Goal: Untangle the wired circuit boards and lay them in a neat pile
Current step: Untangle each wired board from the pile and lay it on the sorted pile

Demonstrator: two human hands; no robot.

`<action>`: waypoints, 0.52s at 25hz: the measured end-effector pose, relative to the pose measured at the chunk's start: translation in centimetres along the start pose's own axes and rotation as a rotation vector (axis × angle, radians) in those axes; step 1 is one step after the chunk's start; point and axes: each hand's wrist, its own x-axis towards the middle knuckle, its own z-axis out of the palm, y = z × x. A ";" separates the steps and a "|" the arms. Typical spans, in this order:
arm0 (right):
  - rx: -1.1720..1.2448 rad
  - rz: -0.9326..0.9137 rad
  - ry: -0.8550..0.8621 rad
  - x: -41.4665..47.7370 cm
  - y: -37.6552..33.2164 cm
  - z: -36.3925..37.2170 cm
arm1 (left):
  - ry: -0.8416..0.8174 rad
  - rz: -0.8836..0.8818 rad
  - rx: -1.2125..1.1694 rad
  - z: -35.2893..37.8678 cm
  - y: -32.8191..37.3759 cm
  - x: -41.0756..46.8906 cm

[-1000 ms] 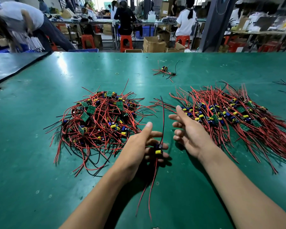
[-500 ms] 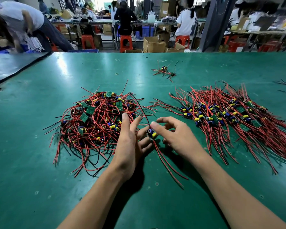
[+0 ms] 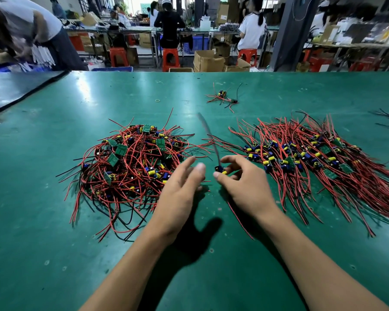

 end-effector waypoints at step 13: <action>-0.500 -0.131 -0.175 0.5 1.1 -0.8 | 0.188 -0.115 0.375 -1.8 -0.8 1.3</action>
